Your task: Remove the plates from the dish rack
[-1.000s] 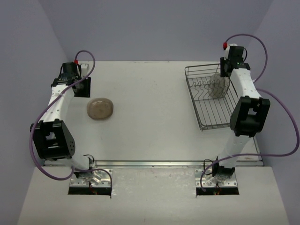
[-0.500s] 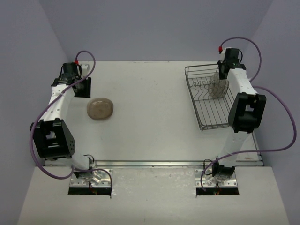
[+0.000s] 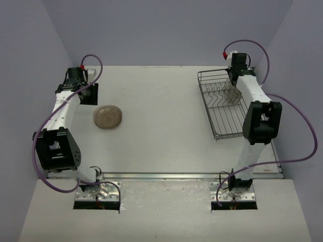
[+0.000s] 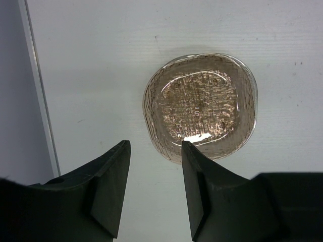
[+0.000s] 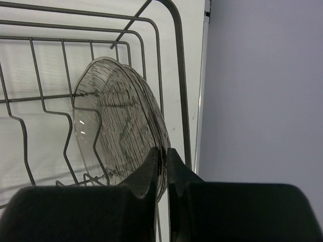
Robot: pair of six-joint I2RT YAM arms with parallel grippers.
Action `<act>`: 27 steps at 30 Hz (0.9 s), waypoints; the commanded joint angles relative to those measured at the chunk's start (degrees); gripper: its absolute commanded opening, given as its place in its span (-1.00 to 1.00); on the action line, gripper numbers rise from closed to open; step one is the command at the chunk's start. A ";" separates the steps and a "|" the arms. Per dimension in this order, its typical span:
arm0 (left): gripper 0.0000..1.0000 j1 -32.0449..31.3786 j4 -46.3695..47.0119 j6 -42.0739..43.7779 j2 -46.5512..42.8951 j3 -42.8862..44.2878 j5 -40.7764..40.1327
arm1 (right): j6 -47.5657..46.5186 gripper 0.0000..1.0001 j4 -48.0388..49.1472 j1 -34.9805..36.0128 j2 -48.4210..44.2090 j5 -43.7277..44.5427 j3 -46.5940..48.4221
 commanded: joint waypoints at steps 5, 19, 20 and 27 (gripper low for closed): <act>-0.13 -0.55 0.85 -0.14 -1.65 1.49 0.51 | -6.07 -1.00 4.37 2.39 -6.52 3.42 1.37; -0.12 -0.55 0.80 -0.14 -1.46 1.56 0.29 | -5.90 -0.76 1.84 2.39 -3.29 2.83 -1.44; -0.12 -0.55 0.87 -0.14 -1.38 1.56 0.29 | -5.47 -0.60 1.59 2.39 -3.21 2.48 -1.69; -0.10 -0.55 1.13 -0.39 -0.87 1.12 0.64 | -3.06 -0.18 0.20 2.39 -4.51 0.70 -1.42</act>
